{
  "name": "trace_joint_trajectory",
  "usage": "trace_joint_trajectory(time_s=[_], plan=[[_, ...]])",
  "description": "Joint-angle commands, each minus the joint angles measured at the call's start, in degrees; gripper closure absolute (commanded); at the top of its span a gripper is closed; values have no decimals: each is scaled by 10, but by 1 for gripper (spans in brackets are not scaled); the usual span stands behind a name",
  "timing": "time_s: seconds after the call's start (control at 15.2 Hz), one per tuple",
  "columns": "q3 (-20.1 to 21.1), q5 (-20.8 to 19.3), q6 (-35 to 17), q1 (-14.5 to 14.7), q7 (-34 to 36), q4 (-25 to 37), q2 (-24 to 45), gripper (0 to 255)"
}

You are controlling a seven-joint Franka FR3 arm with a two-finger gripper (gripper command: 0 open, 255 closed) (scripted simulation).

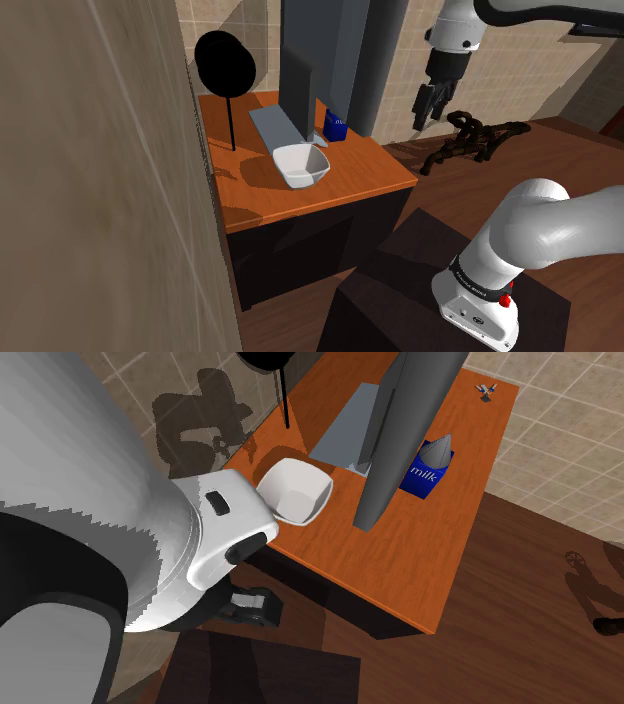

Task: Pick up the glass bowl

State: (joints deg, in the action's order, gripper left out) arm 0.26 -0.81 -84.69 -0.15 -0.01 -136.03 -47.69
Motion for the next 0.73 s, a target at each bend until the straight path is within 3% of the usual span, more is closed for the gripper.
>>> trace_joint_trajectory(time_s=[0.0,0.66], plan=[[0,0,0,0,0,0,0,0],[45,19,-164,4,64,16,184,0]])
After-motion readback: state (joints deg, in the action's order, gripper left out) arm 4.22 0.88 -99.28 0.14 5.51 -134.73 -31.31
